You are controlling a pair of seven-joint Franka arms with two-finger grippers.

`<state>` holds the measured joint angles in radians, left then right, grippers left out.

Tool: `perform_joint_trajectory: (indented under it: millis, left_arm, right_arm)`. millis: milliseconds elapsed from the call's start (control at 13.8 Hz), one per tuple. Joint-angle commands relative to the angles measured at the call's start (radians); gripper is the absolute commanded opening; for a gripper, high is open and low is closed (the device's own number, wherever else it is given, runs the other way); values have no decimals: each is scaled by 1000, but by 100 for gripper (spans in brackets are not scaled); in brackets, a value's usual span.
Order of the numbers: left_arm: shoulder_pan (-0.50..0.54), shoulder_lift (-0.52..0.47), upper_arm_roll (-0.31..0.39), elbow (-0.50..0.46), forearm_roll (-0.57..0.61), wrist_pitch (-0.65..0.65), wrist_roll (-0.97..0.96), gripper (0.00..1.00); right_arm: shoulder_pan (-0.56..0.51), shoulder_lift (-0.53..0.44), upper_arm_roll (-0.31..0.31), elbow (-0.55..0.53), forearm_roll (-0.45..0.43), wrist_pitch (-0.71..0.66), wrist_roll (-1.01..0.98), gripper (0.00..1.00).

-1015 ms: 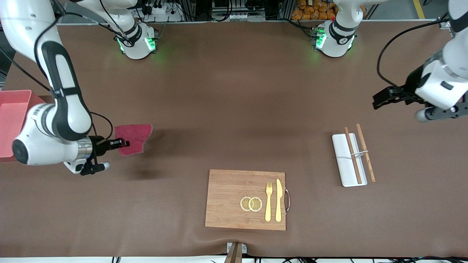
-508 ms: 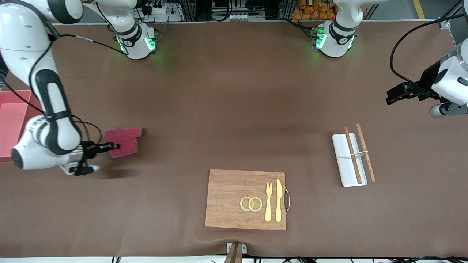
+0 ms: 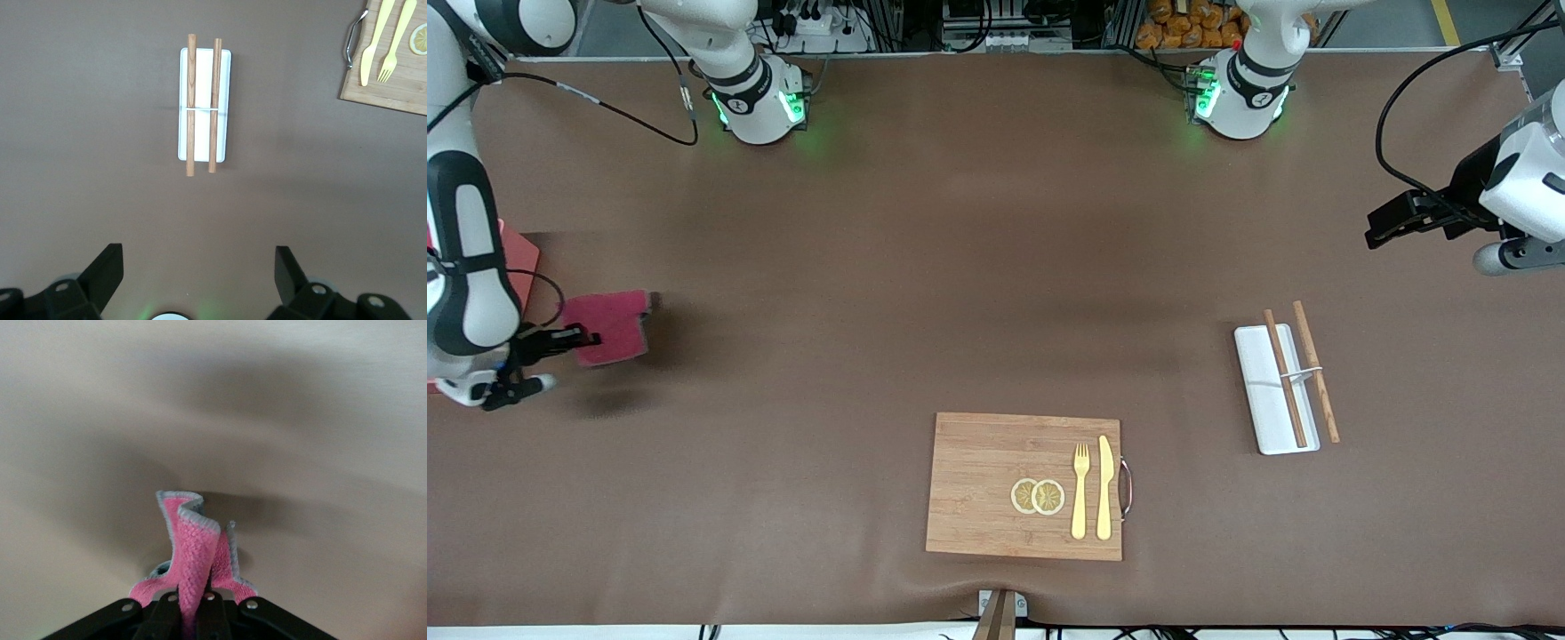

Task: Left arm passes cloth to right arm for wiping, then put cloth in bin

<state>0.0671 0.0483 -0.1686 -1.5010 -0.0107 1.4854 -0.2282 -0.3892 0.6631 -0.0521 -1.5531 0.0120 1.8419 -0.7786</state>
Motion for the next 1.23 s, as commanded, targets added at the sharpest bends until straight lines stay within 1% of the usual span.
perform_joint_trajectory:
  millis: [0, 290, 435, 508, 653, 870, 1160]
  left_arm:
    - [7, -45, 8, -33, -18, 0, 18, 100]
    - [19, -53, 9, -28, -18, 0, 20, 100]
    - [19, -53, 9, -28, -17, 0, 20, 100]
    - [19, -53, 9, -30, -17, 0, 20, 100]
    - [19, -51, 9, -28, -18, 0, 20, 100]
    - [19, -51, 9, -28, -18, 0, 20, 100]
    - [17, -51, 9, -28, -18, 0, 18, 100]
  right_arm:
    - [-46, -51, 18, 13, -59, -18, -65, 0]
    - [-36, -190, 20, 13, -206, -82, -71, 0]
    - [-17, -220, 21, 16, -292, -92, -59, 0]
    - [-11, -218, 21, 21, -323, -92, -38, 0]
    - [6, -203, 23, 9, -368, -93, 88, 0]
    - [38, -152, 23, 1, -373, -113, 283, 0]
    - [38, -63, 28, 1, -356, -35, 320, 0]
